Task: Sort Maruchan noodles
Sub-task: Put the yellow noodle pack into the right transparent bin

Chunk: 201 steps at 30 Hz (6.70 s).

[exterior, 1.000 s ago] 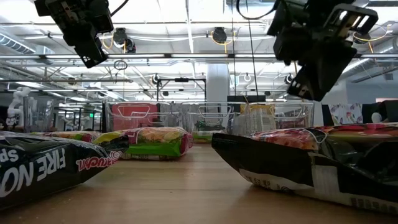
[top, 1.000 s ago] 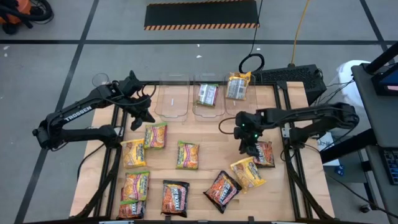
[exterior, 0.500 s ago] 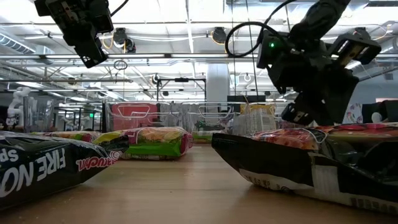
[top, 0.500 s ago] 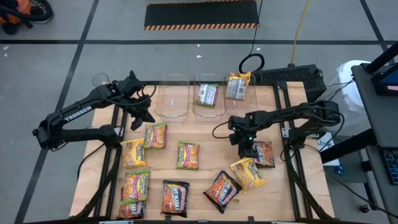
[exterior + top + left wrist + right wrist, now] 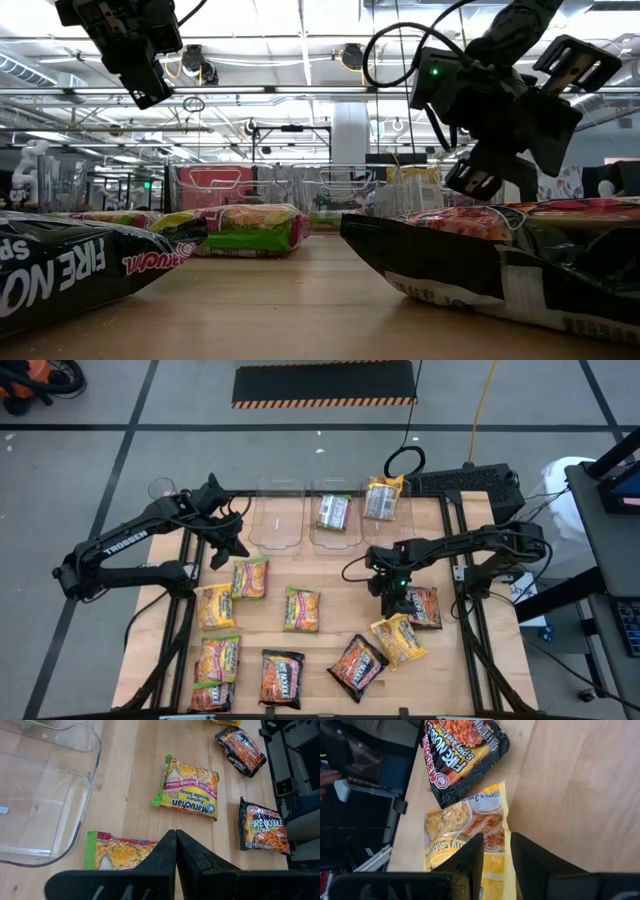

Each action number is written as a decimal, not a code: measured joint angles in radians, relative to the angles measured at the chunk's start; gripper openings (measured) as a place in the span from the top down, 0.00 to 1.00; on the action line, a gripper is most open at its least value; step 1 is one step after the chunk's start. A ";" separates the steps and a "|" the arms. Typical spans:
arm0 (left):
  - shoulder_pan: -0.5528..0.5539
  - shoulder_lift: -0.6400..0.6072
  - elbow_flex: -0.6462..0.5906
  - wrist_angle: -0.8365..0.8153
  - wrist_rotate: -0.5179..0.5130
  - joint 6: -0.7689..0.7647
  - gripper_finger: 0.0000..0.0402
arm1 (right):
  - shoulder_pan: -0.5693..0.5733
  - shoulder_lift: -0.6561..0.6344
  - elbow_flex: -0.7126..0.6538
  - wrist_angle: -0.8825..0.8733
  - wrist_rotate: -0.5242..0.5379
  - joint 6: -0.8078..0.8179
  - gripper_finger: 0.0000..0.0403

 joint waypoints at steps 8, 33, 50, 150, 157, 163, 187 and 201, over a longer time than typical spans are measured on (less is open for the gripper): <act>0.000 0.000 0.000 0.000 0.000 0.000 0.98 | -0.007 0.028 0.000 0.059 -0.001 -0.023 0.77; 0.000 0.000 0.000 0.003 0.000 -0.027 0.98 | -0.007 0.148 0.000 0.129 -0.131 -0.045 0.77; 0.000 0.000 0.000 0.003 0.000 -0.045 0.98 | 0.011 0.236 0.000 0.139 -0.258 -0.059 0.77; 0.000 0.000 0.000 0.007 0.000 -0.060 0.98 | 0.134 -0.380 -0.001 -0.018 0.925 0.409 1.00; 0.000 0.000 0.000 0.007 0.000 -0.060 0.98 | 0.134 -0.453 -0.001 -0.042 1.001 0.406 1.00; 0.000 0.000 0.000 0.008 0.000 -0.057 0.98 | 0.133 -0.518 -0.001 -0.031 1.092 0.406 1.00; 0.000 0.000 0.000 0.071 0.000 -0.075 0.98 | -0.040 -0.688 0.000 0.228 1.269 0.113 1.00; 0.000 0.000 0.000 0.070 0.000 -0.097 0.98 | -0.282 -0.673 0.001 0.252 1.120 0.002 1.00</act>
